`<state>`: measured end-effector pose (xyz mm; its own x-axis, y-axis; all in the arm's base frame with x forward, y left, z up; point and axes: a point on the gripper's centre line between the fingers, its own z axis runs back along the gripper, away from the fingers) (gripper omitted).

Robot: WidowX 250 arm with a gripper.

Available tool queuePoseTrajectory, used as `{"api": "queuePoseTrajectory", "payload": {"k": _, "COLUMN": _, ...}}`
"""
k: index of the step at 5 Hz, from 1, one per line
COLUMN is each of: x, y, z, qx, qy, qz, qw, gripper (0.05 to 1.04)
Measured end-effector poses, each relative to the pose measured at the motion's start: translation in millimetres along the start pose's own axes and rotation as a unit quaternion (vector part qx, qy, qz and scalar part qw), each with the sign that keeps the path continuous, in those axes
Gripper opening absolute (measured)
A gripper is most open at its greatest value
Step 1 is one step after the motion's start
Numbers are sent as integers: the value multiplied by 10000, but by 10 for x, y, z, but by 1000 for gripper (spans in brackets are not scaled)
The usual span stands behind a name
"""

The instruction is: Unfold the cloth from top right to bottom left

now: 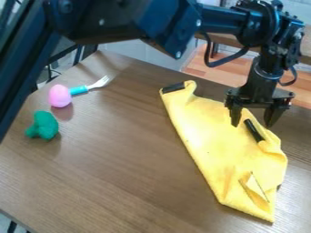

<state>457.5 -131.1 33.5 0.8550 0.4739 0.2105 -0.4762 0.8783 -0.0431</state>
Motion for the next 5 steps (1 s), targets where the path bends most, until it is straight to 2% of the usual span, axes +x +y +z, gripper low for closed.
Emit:
{"api": "queuePoseTrajectory", "payload": {"k": 1, "x": 6, "y": -1, "z": -86, "qx": 157, "qy": 24, "qz": 9, "qw": 9999, "gripper": 1000}}
{"api": "queuePoseTrajectory", "payload": {"k": 2, "x": -20, "y": -34, "z": -170, "qx": 259, "qy": 70, "qz": -35, "qw": 9996, "gripper": 956}}
{"api": "queuePoseTrajectory", "payload": {"k": 4, "x": -10, "y": -45, "z": -238, "qx": 359, "qy": 92, "qz": -22, "qw": 9993, "gripper": 378}}
{"api": "queuePoseTrajectory", "payload": {"k": 5, "x": 12, "y": -60, "z": -204, "qx": 338, "qy": 71, "qz": -71, "qw": 9994, "gripper": 159}}
